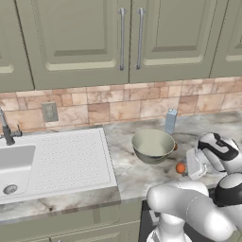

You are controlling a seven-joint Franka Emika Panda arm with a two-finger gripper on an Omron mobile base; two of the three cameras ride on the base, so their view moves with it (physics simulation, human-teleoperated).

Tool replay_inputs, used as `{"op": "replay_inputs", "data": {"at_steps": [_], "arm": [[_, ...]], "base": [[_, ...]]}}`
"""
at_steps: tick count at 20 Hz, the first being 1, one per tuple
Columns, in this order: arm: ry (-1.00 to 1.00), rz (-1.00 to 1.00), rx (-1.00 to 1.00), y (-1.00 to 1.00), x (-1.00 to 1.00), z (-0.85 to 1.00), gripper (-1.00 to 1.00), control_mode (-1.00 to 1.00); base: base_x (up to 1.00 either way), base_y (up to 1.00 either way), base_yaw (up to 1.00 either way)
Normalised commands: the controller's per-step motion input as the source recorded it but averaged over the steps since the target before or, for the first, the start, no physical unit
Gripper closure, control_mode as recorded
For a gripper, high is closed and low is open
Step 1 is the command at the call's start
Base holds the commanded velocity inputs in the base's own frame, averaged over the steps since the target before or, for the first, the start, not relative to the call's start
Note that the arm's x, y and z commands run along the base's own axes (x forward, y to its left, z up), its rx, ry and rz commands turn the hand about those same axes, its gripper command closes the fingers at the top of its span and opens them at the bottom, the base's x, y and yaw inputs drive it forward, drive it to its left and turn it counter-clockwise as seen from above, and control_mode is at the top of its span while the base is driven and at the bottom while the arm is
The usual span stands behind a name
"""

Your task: Gather the eggs and milk located in the vicinity of the sink area and place them right next to the bowl.

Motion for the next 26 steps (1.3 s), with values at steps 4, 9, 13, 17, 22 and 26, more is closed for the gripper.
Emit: {"op": "replay_inputs", "data": {"at_steps": [4,9,13,17,22,26], "arm": [[0.0,0.0,0.0,0.15,0.0,0.0,-1.0,-1.0],[0.0,0.0,0.0,0.03,0.0,-0.05,1.0,-1.0],[0.0,0.0,0.0,0.0,0.0,-0.04,1.0,-1.0],[0.0,0.0,0.0,0.0,0.0,-0.01,1.0,-1.0],[0.0,0.0,0.0,0.0,0.06,0.0,1.0,-1.0],[0.0,0.0,0.0,0.0,0.23,0.0,1.0,-1.0]], "base": [[0.0,0.0,0.0],[0.0,0.0,0.0],[0.0,0.0,0.0],[0.0,0.0,0.0],[0.0,0.0,0.0],[0.0,0.0,0.0]]}}
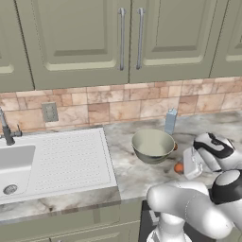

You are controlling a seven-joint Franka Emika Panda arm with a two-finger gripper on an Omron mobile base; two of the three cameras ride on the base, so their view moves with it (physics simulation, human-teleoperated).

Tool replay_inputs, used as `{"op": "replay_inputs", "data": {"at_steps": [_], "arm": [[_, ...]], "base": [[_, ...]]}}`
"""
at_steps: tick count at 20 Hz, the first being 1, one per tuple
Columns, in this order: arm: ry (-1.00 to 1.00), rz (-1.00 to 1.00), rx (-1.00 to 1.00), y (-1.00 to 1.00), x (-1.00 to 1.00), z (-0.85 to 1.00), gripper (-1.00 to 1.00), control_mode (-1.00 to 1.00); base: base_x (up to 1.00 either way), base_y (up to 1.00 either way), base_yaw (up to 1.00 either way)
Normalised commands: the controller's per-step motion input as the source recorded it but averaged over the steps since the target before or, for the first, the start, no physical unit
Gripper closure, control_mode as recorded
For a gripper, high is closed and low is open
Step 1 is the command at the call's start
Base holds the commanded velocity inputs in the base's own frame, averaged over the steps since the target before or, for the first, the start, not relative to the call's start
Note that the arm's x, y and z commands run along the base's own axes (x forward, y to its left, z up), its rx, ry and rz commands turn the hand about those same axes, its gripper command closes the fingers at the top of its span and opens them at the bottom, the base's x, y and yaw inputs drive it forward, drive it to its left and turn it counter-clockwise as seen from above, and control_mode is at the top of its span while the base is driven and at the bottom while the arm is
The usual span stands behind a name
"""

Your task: Gather the eggs and milk located in the vicinity of the sink area and place them right next to the bowl.

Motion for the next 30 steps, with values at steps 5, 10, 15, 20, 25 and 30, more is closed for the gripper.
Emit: {"op": "replay_inputs", "data": {"at_steps": [5,10,15,20,25,30], "arm": [[0.0,0.0,0.0,-0.07,0.3,0.0,1.0,-1.0],[0.0,0.0,0.0,-0.13,0.28,0.0,1.0,-1.0],[0.0,0.0,0.0,-0.18,0.19,0.0,1.0,-1.0],[0.0,0.0,0.0,-0.11,0.23,0.0,1.0,-1.0],[0.0,0.0,0.0,0.0,0.25,0.0,1.0,-1.0],[0.0,0.0,0.0,0.0,0.08,0.0,1.0,-1.0]], "base": [[0.0,0.0,0.0],[0.0,0.0,0.0],[0.0,0.0,0.0],[0.0,0.0,0.0],[0.0,0.0,0.0],[0.0,0.0,0.0]]}}
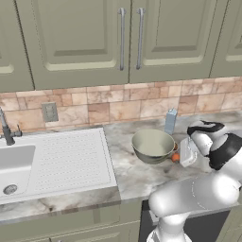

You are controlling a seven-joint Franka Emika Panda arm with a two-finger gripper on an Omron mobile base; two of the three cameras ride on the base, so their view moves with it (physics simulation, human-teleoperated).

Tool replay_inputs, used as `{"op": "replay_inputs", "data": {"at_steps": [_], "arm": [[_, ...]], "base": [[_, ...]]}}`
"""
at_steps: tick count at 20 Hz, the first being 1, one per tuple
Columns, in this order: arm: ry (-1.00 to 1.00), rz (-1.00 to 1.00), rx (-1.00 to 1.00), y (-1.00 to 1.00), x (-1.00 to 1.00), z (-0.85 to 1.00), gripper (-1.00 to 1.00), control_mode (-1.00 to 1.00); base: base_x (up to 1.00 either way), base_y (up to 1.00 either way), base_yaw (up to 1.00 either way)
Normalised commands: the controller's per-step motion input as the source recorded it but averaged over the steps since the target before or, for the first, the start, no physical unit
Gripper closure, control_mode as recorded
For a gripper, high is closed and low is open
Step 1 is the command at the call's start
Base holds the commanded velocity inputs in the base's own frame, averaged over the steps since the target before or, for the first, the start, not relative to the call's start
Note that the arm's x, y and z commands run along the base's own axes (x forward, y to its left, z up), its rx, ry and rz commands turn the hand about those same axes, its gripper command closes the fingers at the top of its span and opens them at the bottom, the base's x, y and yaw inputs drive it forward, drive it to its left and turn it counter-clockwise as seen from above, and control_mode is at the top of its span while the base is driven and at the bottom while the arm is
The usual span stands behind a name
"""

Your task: Gather the eggs and milk located in the vicinity of the sink area and place them right next to the bowl.

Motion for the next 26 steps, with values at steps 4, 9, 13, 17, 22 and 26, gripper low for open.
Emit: {"op": "replay_inputs", "data": {"at_steps": [4,9,13,17,22,26], "arm": [[-0.01,0.0,0.0,0.0,0.0,0.0,1.0,-1.0],[-0.03,0.0,0.0,0.0,0.0,-0.01,1.0,-1.0],[-0.03,0.0,0.0,0.02,0.0,-0.01,1.0,-1.0],[0.0,0.0,0.0,0.01,0.01,0.0,1.0,-1.0],[0.0,0.0,0.0,0.01,0.05,0.0,1.0,-1.0],[0.0,0.0,0.0,0.04,0.05,0.0,1.0,-1.0]], "base": [[0.0,0.0,0.0],[0.0,0.0,0.0],[0.0,0.0,0.0],[0.0,0.0,0.0],[0.0,0.0,0.0],[0.0,0.0,0.0]]}}
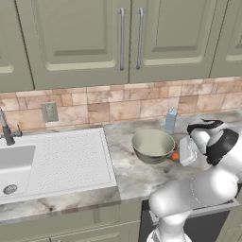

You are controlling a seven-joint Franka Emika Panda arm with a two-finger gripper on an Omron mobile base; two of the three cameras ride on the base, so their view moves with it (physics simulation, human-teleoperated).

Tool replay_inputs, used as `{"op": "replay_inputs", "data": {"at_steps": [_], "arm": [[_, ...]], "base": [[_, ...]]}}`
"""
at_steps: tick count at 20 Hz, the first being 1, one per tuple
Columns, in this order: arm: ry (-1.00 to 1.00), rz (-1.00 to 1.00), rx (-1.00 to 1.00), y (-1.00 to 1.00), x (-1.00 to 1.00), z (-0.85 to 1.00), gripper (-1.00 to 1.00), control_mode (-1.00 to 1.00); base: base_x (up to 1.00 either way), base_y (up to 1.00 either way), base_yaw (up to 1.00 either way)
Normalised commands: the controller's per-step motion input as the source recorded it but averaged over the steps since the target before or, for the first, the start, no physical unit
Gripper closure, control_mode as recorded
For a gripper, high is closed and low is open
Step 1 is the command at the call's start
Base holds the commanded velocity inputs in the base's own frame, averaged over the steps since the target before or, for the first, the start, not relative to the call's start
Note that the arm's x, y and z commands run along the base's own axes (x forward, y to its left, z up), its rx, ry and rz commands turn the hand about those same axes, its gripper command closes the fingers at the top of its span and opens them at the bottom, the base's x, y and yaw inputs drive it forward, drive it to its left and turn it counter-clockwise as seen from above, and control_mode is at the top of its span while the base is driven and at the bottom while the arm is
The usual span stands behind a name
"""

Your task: Gather the eggs and milk located in the vicinity of the sink area and place them right next to the bowl.

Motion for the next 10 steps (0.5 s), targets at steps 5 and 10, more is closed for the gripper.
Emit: {"op": "replay_inputs", "data": {"at_steps": [5,10], "arm": [[0.0,0.0,0.0,0.01,0.0,0.0,1.0,-1.0],[0.0,0.0,0.0,0.02,0.0,-0.01,1.0,-1.0]], "base": [[0.0,0.0,0.0],[0.0,0.0,0.0]]}}
